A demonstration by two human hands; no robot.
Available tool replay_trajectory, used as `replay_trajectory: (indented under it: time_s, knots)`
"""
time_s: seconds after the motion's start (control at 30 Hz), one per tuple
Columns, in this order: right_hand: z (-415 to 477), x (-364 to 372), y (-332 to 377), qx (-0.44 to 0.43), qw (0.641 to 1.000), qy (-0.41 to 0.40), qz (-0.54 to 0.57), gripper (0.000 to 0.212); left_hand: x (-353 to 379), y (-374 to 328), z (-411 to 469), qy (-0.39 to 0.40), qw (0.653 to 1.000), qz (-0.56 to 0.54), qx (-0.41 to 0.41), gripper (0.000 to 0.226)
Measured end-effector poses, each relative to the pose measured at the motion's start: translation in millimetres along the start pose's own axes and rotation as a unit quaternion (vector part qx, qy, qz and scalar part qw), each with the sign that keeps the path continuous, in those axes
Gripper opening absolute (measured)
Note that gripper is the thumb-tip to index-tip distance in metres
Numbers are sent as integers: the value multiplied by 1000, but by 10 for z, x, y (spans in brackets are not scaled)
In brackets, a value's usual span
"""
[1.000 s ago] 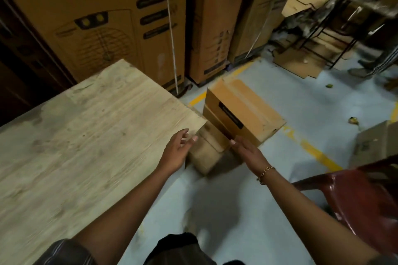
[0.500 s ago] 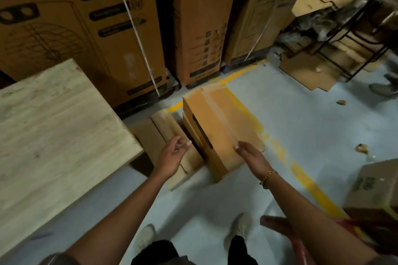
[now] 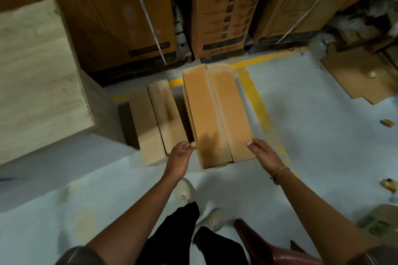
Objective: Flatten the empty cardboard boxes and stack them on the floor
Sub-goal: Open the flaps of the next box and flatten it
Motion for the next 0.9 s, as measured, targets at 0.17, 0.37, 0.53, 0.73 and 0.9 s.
replay_trajectory:
  time_s: [0.17, 0.37, 0.53, 0.73, 0.9]
  knots:
    - [875, -11, -579, 30, 999, -28, -9, 115, 475, 518, 719, -21, 999, -23, -37, 66]
    - [1892, 237, -1190, 47, 999, 14, -4, 107, 957, 1220, 1555, -22, 991, -74, -111, 89]
    - [2341, 460, -1429, 20, 995, 48, 86, 95, 1198, 1623, 1891, 2, 987, -125, -104, 109]
    - [1967, 397, -1188, -11, 989, 39, 141, 90, 1084, 1344, 1507, -36, 983, -169, -55, 93]
    - [1139, 121, -523, -51, 987, 26, 153, 86, 656, 670, 723, -66, 982, -174, -21, 79]
Point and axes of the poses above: each hand's wrist, its own z-axis towards the middle knuckle, its own x-axis out of the palm, y = z × x, the point moved 3 cm from there along z, towards the middle knuckle, and after that the axes turned 3 degrees about -z, right-handed, at the moved point
